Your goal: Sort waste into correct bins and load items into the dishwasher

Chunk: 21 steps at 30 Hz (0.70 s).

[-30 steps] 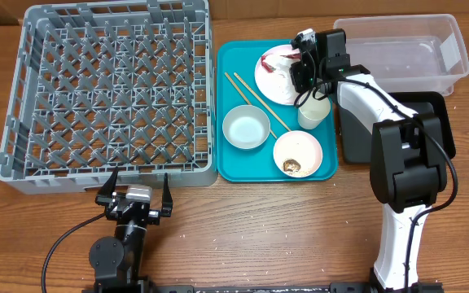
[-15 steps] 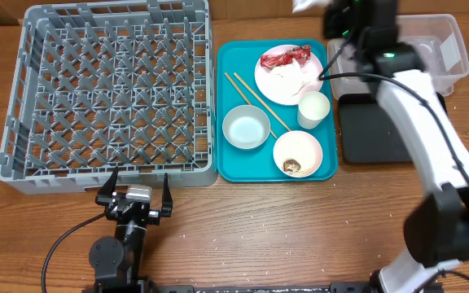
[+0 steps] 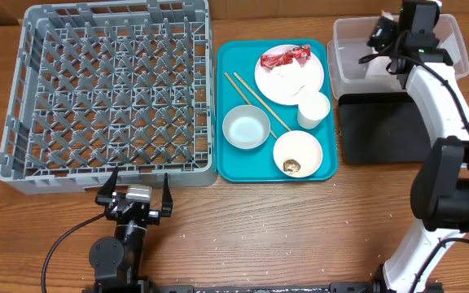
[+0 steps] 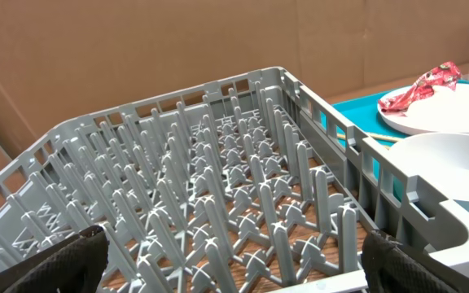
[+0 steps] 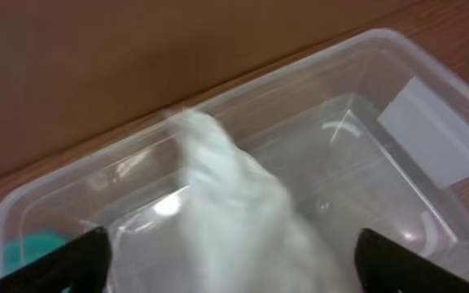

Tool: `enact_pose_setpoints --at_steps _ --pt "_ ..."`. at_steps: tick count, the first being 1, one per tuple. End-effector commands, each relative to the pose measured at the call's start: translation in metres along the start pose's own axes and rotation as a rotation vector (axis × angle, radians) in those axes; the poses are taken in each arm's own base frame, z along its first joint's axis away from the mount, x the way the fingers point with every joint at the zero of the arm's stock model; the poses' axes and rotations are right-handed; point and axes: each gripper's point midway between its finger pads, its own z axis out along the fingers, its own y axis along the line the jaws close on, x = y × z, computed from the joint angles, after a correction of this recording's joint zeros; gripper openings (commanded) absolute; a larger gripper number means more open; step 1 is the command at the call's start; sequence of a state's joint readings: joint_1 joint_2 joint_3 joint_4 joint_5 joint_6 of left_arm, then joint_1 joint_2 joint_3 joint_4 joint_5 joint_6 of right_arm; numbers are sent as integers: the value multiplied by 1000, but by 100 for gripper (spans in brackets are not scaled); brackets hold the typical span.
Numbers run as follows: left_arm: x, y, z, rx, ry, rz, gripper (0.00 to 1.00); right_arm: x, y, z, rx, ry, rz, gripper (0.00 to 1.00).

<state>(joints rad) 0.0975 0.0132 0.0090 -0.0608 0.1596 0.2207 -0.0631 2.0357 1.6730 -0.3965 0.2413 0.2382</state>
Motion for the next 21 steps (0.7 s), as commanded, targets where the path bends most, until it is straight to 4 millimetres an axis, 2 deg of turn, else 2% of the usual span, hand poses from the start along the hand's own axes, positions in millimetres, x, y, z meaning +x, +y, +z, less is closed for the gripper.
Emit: enact_pose_setpoints --at_steps 1,4,7,9,11,12,14,16,19,21 --pt "1 -1 0 -1 -2 16 100 -37 63 -52 -190 -87 -26 100" --pt "1 -1 0 0 -2 16 100 -37 116 -89 -265 -68 -87 100" --pt "1 -1 0 0 -2 16 100 -13 161 -109 -288 -56 -157 100" --pt "1 -1 0 0 -2 16 100 8 179 -108 -293 -27 -199 100" --pt "1 -1 0 0 -2 16 100 35 194 -98 -300 20 -264 100" --pt "1 -1 0 0 -2 16 100 55 200 -88 -298 56 -324 100" --pt "1 -1 0 0 -2 16 100 90 205 -73 -302 134 -436 100" --pt "1 -1 0 0 -2 16 100 107 203 -71 -302 201 -487 100" --pt "1 -1 0 0 -2 16 100 98 203 -89 -316 238 -513 100" --pt "1 -1 0 -1 -2 16 100 67 205 -126 -340 247 -520 100"
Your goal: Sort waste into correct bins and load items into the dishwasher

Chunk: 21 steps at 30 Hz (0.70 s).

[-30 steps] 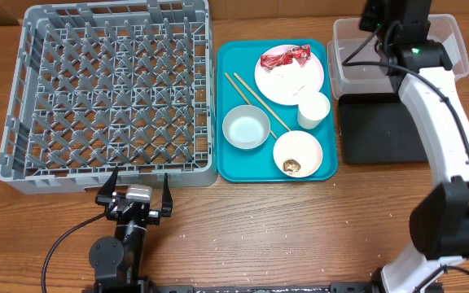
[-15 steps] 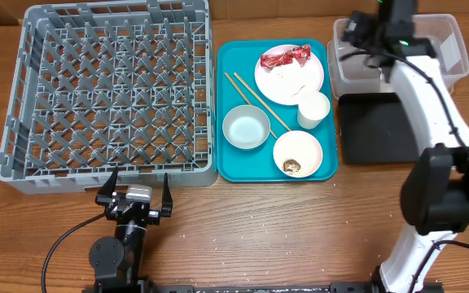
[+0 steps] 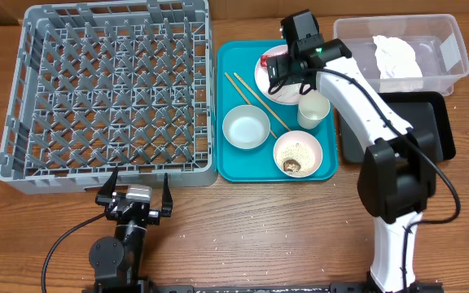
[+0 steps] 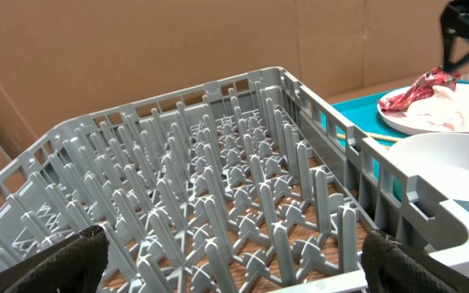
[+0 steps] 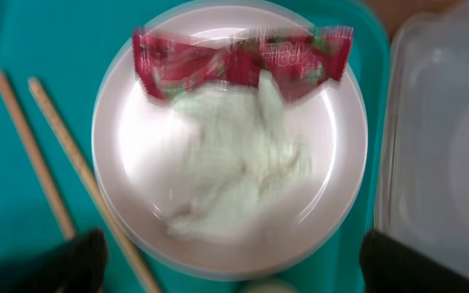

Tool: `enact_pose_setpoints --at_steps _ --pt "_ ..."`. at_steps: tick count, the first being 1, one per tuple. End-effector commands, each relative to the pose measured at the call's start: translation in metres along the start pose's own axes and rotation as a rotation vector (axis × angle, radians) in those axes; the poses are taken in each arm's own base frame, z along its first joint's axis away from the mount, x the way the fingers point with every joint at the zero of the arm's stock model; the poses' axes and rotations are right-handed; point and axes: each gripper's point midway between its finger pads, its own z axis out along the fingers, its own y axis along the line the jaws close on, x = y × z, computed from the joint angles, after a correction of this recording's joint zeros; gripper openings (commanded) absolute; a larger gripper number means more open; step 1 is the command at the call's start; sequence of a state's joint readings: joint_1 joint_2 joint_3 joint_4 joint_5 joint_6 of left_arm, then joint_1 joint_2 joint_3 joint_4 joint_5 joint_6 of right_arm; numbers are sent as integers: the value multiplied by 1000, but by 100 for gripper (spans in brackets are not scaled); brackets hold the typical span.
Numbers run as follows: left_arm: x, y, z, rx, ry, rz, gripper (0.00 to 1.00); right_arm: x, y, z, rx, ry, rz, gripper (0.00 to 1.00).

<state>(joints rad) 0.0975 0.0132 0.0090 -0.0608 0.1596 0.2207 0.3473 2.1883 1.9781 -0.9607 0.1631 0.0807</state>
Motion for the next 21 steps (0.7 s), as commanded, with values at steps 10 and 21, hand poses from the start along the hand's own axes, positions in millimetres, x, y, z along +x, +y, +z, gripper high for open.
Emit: enact_pose_setpoints --at_steps 10,21 --pt "1 -1 0 0 -2 16 100 -28 4 -84 -100 13 -71 100" --pt "1 -1 0 0 -2 16 100 -14 -7 40 -77 113 -146 93"
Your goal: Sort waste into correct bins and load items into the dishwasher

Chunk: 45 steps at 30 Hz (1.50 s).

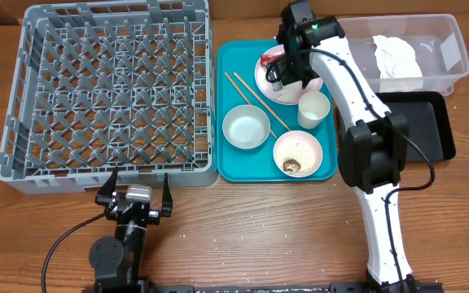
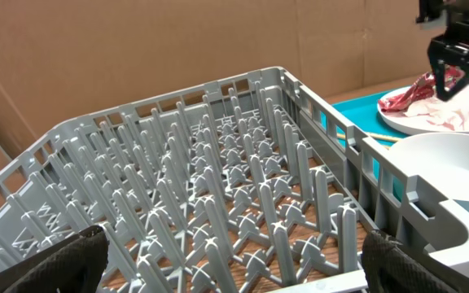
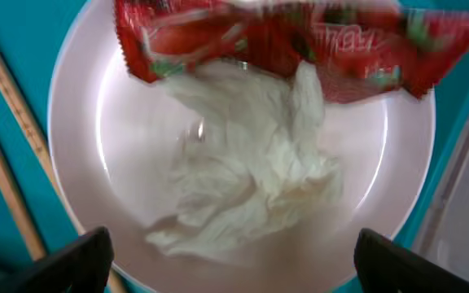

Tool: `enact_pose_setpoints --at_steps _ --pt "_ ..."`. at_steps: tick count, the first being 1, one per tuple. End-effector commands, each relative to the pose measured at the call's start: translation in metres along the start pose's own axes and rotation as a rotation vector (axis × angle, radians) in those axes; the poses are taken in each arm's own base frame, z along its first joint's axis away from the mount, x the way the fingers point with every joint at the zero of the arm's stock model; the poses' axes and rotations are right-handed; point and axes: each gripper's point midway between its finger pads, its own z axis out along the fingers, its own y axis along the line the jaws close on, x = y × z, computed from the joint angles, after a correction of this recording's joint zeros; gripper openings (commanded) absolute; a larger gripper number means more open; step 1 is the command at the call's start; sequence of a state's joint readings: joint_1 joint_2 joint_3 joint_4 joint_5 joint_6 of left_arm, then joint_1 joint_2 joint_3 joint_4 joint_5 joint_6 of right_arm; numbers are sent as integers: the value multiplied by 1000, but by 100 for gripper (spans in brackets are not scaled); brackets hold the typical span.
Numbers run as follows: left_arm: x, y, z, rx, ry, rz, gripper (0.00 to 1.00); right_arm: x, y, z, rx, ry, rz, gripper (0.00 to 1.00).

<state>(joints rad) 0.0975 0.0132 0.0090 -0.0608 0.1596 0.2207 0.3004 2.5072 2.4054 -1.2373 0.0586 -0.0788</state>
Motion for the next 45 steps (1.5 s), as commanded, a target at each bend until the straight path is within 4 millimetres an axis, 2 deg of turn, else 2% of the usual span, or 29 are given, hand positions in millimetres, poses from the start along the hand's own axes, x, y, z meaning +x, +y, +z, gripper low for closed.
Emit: enact_pose_setpoints --at_steps 1,6,11,16,21,25,26,27,29,30,33,34,36,38,39,40,42,43,45 --pt "1 -1 0 0 -2 16 100 -16 -8 -10 -5 -68 -38 91" --pt "1 -1 0 0 -2 16 100 -4 -9 18 -10 -11 -85 85" --pt "1 -1 0 -1 -2 16 100 -3 -4 28 -30 -3 -86 82" --pt "1 -1 0 0 -2 16 100 6 -3 47 -33 33 -87 80" --pt "1 -1 0 -1 -2 16 100 5 -3 51 -35 31 -86 75" --pt "1 -1 0 0 -2 16 100 8 -3 55 -35 40 -86 58" --pt "1 -1 0 0 -2 16 100 9 -3 56 -35 43 -85 31" --pt "1 -1 0 0 -2 16 100 10 -3 56 -31 44 -76 17" --pt "1 -1 0 0 -2 16 100 8 -7 56 -10 38 -58 4" --pt "1 -1 0 0 -2 16 100 6 -12 54 19 31 -45 4" --pt "1 -1 0 0 -2 16 100 -3 -16 32 49 7 -46 4" --pt "1 -1 0 0 -2 16 100 -10 -15 7 49 -21 -36 4" --pt "1 -1 0 0 -2 16 100 -16 -13 -26 32 -50 -32 4" --pt "1 -1 0 0 -2 16 100 -22 -14 -76 13 -103 6 4" --pt "1 -1 0 0 -2 16 100 -24 -17 -91 11 -124 20 4" --pt "1 -1 0 0 -2 16 100 -26 -24 -112 13 -154 41 4" --pt "1 -1 0 0 -2 16 100 -27 -43 -138 27 -192 77 4" --pt "1 -1 0 0 -2 16 100 -26 -51 -141 33 -196 91 4" --pt "1 -1 0 0 -2 16 100 -22 -83 -142 52 -196 179 4"
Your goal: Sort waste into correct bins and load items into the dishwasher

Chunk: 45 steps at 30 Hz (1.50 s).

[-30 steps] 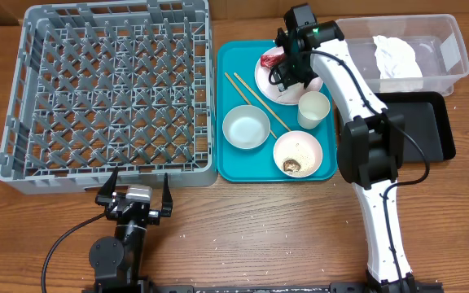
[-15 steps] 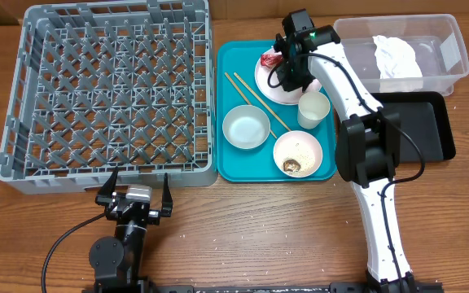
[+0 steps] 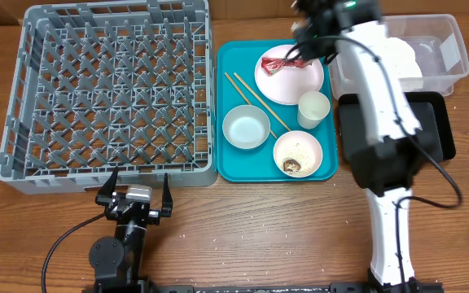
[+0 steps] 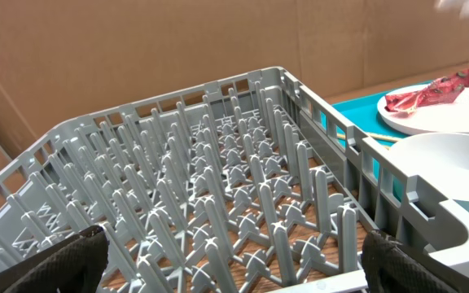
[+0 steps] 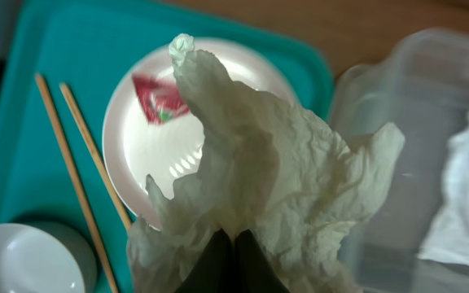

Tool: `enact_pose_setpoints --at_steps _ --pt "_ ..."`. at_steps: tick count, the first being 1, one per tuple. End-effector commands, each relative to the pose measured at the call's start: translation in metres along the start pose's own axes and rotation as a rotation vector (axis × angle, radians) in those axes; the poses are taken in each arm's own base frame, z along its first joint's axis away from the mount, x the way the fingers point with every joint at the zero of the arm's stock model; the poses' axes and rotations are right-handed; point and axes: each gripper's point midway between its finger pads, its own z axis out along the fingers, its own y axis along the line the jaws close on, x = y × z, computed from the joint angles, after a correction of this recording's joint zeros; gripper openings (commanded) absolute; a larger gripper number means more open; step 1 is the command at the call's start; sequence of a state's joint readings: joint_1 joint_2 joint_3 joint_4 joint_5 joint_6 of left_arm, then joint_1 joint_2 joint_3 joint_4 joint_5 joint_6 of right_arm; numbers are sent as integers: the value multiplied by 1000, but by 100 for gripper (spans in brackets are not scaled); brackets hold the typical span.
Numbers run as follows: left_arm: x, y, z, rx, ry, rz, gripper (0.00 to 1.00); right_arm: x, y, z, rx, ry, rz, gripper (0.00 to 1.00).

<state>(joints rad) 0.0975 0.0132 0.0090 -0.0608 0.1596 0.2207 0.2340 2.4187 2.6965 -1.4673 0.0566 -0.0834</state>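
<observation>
My right gripper [image 5: 234,244] is shut on a crumpled white napkin [image 5: 259,179], held above the right edge of the white plate [image 5: 145,146] and beside the clear bin [image 5: 430,122]. A red wrapper [image 5: 159,102] lies on the plate. In the overhead view the right gripper [image 3: 312,24] hangs over the teal tray's [image 3: 230,167] far right corner. Another white tissue [image 3: 397,57] lies in the clear bin [image 3: 450,37]. My left gripper [image 4: 234,264] rests open at the near edge of the grey dish rack [image 3: 108,94], holding nothing.
The tray also carries two chopsticks [image 3: 251,96], a white bowl [image 3: 246,127], a cup [image 3: 313,108] and a bowl with food scraps [image 3: 297,153]. A black bin [image 3: 430,134] lies right of the tray, in front of the clear bin.
My right gripper was open low over the plate with the napkin lying there. Now it is shut on the napkin and higher, nearer the clear bin. Only the wrapper is left on the plate.
First my right gripper was open over the clear bin with a white tissue below it. Then it was open above the plate, then lower over the napkin and wrapper. Now it holds the napkin up beside the bin. The left arm has stayed still.
</observation>
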Motion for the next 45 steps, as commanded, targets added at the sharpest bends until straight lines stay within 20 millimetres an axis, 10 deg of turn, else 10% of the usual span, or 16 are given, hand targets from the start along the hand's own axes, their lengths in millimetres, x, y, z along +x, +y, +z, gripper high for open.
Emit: enact_pose_setpoints --at_steps 1,7,11,15,26,45 --pt "1 -1 0 0 -2 16 100 -3 -63 -18 51 -45 177 4" --pt "1 -1 0 -1 -2 16 100 15 -127 22 -3 -20 382 4" --pt "1 -1 0 0 -2 16 100 31 -137 44 -7 22 415 79" --pt "1 -1 0 0 -2 16 100 21 -114 35 -20 12 364 94" --pt "1 -1 0 0 -2 16 100 -35 24 34 -97 -145 209 85" --pt "1 -1 0 0 -2 16 100 19 30 161 -24 56 453 74"
